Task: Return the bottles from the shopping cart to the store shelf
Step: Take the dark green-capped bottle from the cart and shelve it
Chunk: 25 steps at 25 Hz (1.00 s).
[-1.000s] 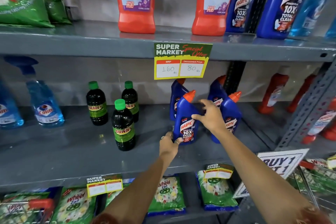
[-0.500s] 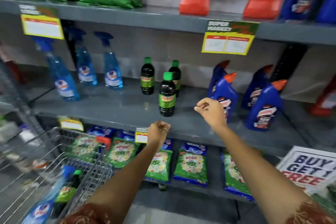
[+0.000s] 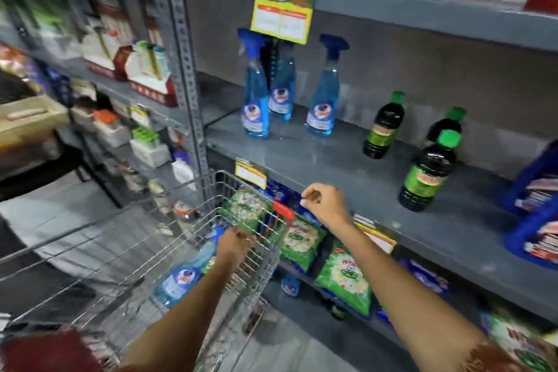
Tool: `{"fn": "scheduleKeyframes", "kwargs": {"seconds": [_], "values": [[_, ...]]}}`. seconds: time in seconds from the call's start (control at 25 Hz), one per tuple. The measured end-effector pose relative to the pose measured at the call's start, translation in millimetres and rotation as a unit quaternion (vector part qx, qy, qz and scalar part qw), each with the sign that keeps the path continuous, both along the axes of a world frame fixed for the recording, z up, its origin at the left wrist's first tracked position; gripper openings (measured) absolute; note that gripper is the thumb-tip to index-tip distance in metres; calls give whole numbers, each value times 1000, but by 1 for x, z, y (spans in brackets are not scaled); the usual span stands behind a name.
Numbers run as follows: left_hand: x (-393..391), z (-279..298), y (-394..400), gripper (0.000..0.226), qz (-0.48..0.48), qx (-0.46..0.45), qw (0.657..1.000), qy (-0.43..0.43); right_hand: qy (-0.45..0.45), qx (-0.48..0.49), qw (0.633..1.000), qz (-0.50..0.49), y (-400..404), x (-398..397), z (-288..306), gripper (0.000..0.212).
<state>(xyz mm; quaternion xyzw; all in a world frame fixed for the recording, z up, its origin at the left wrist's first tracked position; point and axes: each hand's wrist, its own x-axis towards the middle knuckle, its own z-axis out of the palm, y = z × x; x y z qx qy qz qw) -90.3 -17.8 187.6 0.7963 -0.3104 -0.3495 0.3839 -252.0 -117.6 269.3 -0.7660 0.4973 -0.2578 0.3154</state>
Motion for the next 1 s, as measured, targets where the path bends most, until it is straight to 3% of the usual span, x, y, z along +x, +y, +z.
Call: {"fn": "scheduleKeyframes", "kwargs": {"seconds": [0.08,0.16,0.24,0.36,0.44,0.52,0.56,0.72,0.84,0.92,1.0], "values": [[36,-15,4,29,-16,68,998,9,30,31,998,36,-4,46,-22,14],[66,-31,9,18,-30,119,993,2,66,63,994,62,-5,85,-44,14],[95,-51,11,45,-45,159,986,8,101,103,985,95,-9,120,-68,11],[126,-84,11,33,-70,202,975,56,147,160,968,127,-19,167,-116,16],[136,-107,15,27,-54,220,969,103,173,200,955,133,-22,188,-154,16],[143,-143,19,36,7,248,958,142,185,258,940,126,-22,205,-197,6],[143,-161,22,40,40,252,952,170,190,287,932,111,-20,212,-216,15],[145,-211,28,56,186,240,896,324,218,364,905,31,-16,233,-271,46],[143,-237,20,57,238,220,844,427,165,411,896,-32,-16,244,-293,61],[143,-247,14,53,257,210,821,465,149,437,884,-65,-17,250,-301,63],[142,-255,10,53,287,202,796,493,142,450,877,-89,-18,256,-309,52]]}}
